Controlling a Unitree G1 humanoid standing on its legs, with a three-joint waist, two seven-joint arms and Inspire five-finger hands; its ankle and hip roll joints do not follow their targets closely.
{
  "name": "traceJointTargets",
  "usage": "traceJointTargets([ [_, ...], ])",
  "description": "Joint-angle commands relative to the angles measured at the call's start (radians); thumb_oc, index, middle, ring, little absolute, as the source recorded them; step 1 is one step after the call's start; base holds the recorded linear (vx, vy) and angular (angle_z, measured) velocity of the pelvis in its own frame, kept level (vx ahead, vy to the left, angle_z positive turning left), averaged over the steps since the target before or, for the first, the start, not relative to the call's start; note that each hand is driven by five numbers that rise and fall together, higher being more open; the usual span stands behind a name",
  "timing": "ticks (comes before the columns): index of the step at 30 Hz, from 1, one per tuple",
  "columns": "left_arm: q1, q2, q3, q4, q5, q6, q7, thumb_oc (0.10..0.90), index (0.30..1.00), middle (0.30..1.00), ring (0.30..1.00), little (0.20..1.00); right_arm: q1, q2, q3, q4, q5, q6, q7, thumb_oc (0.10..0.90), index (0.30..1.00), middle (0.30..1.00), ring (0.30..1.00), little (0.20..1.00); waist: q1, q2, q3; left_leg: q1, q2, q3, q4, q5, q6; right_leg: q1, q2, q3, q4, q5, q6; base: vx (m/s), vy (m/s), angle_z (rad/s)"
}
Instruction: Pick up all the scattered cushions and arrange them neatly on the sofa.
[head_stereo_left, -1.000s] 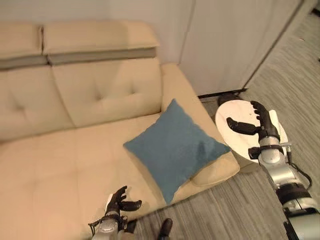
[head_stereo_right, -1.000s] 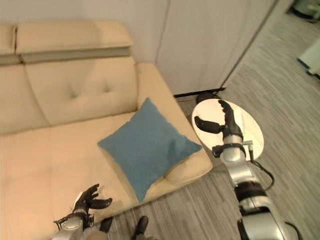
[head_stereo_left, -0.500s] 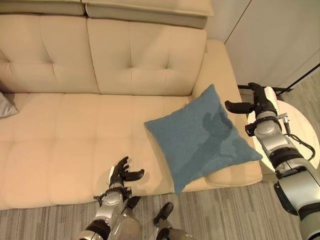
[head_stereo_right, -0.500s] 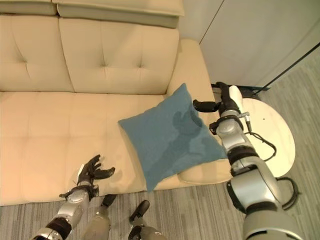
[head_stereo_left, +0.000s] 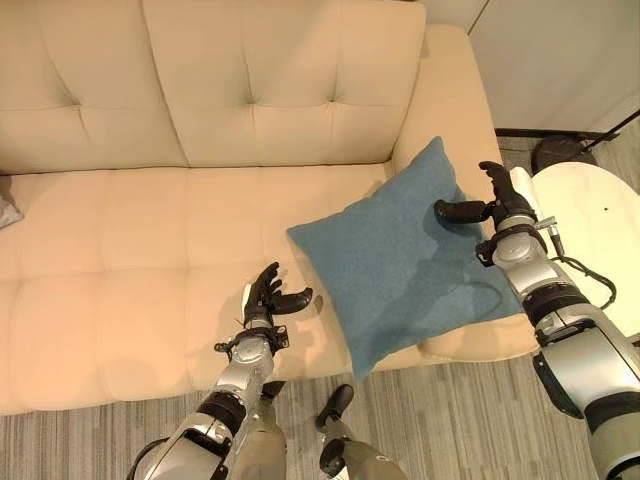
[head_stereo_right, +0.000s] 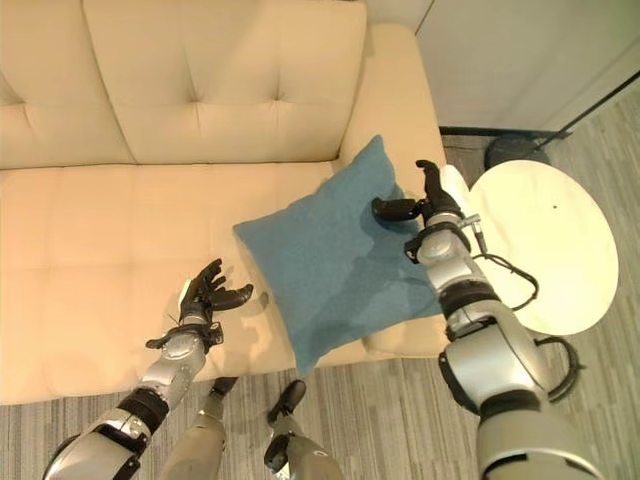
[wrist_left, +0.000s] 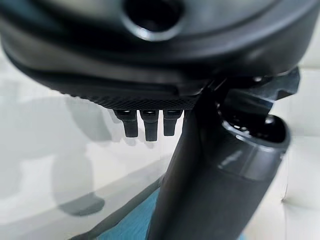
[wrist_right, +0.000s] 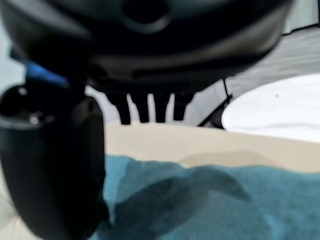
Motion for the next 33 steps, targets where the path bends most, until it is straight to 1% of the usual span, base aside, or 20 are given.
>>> traceJointTargets([
  [1,-0.121,-0.025,-0.024,0.009,-0.019,-0.074,-0.011,0.8,0.9,0.9,0.9,0.9,-0.139,-0.021,0.027,0.002,0.02,-0.033,-0.057,0.8,0.9,0.9,0.9,0.9,-0.009,-0.022,0.003,0.01,-0.036,0.089,0.006,-0.1,0.002,0.037,-0.016,0.045,0.061,-0.149,0.076,0.0,0.025,0.04],
  [3,-0.147,-0.052,-0.036,0.039,-0.044,-0.07,-0.011,0.8,0.9,0.9,0.9,0.9,-0.133,0.019,0.015,-0.001,0.048,-0.036,-0.061,0.8,0.9,0.9,0.9,0.9,-0.024,-0.016,0.006,0.009,-0.037,0.094,0.004,-0.1,0.004,0.031,-0.017,0.053,0.065,-0.149,0.074,0.0,0.0,0.0],
  [5,-0.158,-0.06,-0.04,0.05,-0.051,-0.069,-0.012,0.8,0.9,0.9,0.9,0.9,-0.133,0.032,0.016,-0.003,0.054,-0.036,-0.06,0.8,0.9,0.9,0.9,0.9,-0.028,-0.015,0.007,0.009,-0.036,0.096,0.003,-0.1,0.004,0.029,-0.017,0.057,0.066,-0.149,0.075,0.0,0.019,-0.07],
  [7,-0.192,-0.082,-0.052,0.05,-0.074,-0.072,-0.008,0.8,0.9,0.9,0.9,0.9,-0.116,0.076,0.007,-0.036,0.079,-0.046,-0.066,0.8,0.9,0.9,0.9,0.9,-0.042,-0.01,0.012,0.01,-0.035,0.103,0.004,-0.102,0.006,0.023,-0.017,0.07,0.068,-0.148,0.075,0.0,0.013,-0.03],
  [8,-0.192,-0.082,-0.052,0.05,-0.074,-0.072,-0.008,0.8,0.9,0.9,0.9,0.9,-0.116,0.075,0.006,-0.036,0.079,-0.046,-0.067,0.8,0.9,0.9,0.9,0.9,-0.042,-0.01,0.011,0.01,-0.035,0.103,0.004,-0.103,0.006,0.023,-0.017,0.07,0.068,-0.148,0.075,0.0,0.033,-0.06],
  [9,-0.21,-0.103,-0.045,0.042,-0.111,-0.08,0.0,0.8,0.9,0.9,0.9,0.9,-0.089,0.1,-0.01,-0.074,0.096,-0.056,-0.078,0.8,0.9,0.9,0.9,0.9,-0.055,-0.005,0.01,0.009,-0.037,0.108,0.002,-0.103,0.008,0.02,-0.017,0.078,0.066,-0.146,0.076,-0.08,0.083,-0.08],
  [10,-0.211,-0.104,-0.047,0.042,-0.11,-0.08,0.0,0.8,0.9,0.9,0.9,0.9,-0.089,0.098,-0.012,-0.074,0.096,-0.056,-0.079,0.8,0.9,0.9,0.9,0.9,-0.055,-0.004,0.016,-0.006,-0.047,0.108,0.01,-0.08,0.013,0.01,-0.028,0.065,0.069,-0.124,0.074,-0.08,0.101,-0.08],
  [11,-0.235,-0.124,-0.042,0.026,-0.157,-0.093,0.012,0.8,0.9,0.9,0.9,0.9,-0.059,0.124,-0.021,-0.126,0.1,-0.068,-0.091,0.8,0.9,0.9,0.9,0.9,-0.068,0.001,0.017,-0.005,-0.048,0.112,0.009,-0.08,0.015,0.007,-0.028,0.075,0.067,-0.119,0.076,-0.08,0.081,-0.09],
  [15,-0.278,-0.143,-0.049,0.011,-0.197,-0.106,0.019,0.8,0.9,0.9,0.9,0.9,-0.027,0.149,-0.022,-0.18,0.102,-0.085,-0.094,0.8,0.9,0.9,0.9,0.9,-0.082,0.008,0.02,-0.002,-0.048,0.119,0.008,-0.081,0.018,0.005,-0.027,0.091,0.064,-0.115,0.08,0.0,0.022,-0.04],
  [18,-0.341,-0.169,-0.037,-0.003,-0.257,-0.126,0.025,0.8,0.9,0.9,0.9,0.9,-0.001,0.166,-0.034,-0.228,0.113,-0.101,-0.106,0.8,0.9,0.9,0.9,0.9,-0.101,0.019,0.022,0.004,-0.048,0.13,0.008,-0.086,0.021,0.003,-0.028,0.111,0.068,-0.114,0.083,-0.01,0.035,-0.14],
  [19,-0.341,-0.169,-0.037,-0.003,-0.257,-0.126,0.025,0.8,0.9,0.9,0.9,0.9,-0.001,0.166,-0.034,-0.228,0.113,-0.101,-0.106,0.599,0.599,0.599,0.599,0.599,-0.101,0.019,0.022,0.004,-0.048,0.13,0.008,-0.086,0.021,0.003,-0.028,0.111,0.068,-0.114,0.083,-0.01,0.038,-0.13],
  [20,-0.377,-0.186,-0.017,0.002,-0.297,-0.14,0.031,0.598,0.596,0.596,0.596,0.596,0.007,0.181,-0.057,-0.243,0.134,-0.114,-0.116,0.449,0.373,0.373,0.373,0.373,-0.111,0.027,0.024,0.009,-0.047,0.135,0.006,-0.088,0.023,0.001,-0.029,0.12,0.071,-0.114,0.083,-0.01,0.034,-0.09],
  [21,-0.394,-0.188,-0.003,0.005,-0.315,-0.145,0.034,0.516,0.474,0.474,0.474,0.474,0.006,0.181,-0.06,-0.253,0.136,-0.116,-0.12,0.4,0.3,0.3,0.3,0.3,-0.114,0.03,0.027,0.012,-0.047,0.14,0.007,-0.088,0.023,0.0,-0.029,0.126,0.073,-0.113,0.085,-0.01,0.034,-0.06],
  [22,-0.394,-0.188,-0.003,0.005,-0.315,-0.145,0.034,0.445,0.368,0.368,0.368,0.368,0.006,0.181,-0.06,-0.253,0.136,-0.116,-0.12,0.4,0.3,0.3,0.3,0.3,-0.114,0.03,0.027,0.012,-0.047,0.14,0.007,-0.088,0.023,0.0,-0.029,0.126,0.073,-0.113,0.085,-0.02,0.037,-0.06],
  [23,-0.417,-0.186,0.018,0.004,-0.339,-0.155,0.036,0.4,0.3,0.3,0.3,0.3,0.006,0.18,-0.062,-0.271,0.136,-0.121,-0.123,0.4,0.3,0.3,0.3,0.3,-0.123,0.037,0.027,0.016,-0.046,0.149,0.006,-0.089,0.024,-0.002,-0.029,0.135,0.077,-0.112,0.085,-0.02,0.04,-0.08],
  [26,-0.433,-0.173,0.034,0.001,-0.345,-0.159,0.04,0.4,0.3,0.3,0.3,0.3,0.011,0.181,-0.066,-0.294,0.14,-0.128,-0.123,0.4,0.3,0.3,0.3,0.3,-0.128,0.042,0.028,0.025,-0.045,0.159,0.005,-0.092,0.026,0.0,-0.03,0.144,0.08,-0.111,0.086,-0.01,0.029,-0.12],
  [29,-0.428,-0.162,0.064,-0.021,-0.366,-0.167,0.039,0.4,0.3,0.3,0.3,0.3,0.034,0.177,-0.068,-0.343,0.13,-0.128,-0.117,0.4,0.3,0.3,0.3,0.3,-0.139,0.055,0.026,0.046,-0.044,0.173,0.005,-0.098,0.03,0.009,-0.031,0.158,0.084,-0.112,0.087,0.0,0.031,-0.19],
  [33,-0.393,-0.166,0.075,-0.056,-0.376,-0.161,0.041,0.4,0.3,0.3,0.3,0.3,0.108,0.185,-0.086,-0.41,0.112,-0.12,-0.112,0.4,0.3,0.3,0.3,0.3,-0.151,0.069,0.009,0.077,-0.044,0.185,0.002,-0.106,0.035,0.035,-0.033,0.165,0.083,-0.116,0.088,0.02,0.019,-0.08],
])
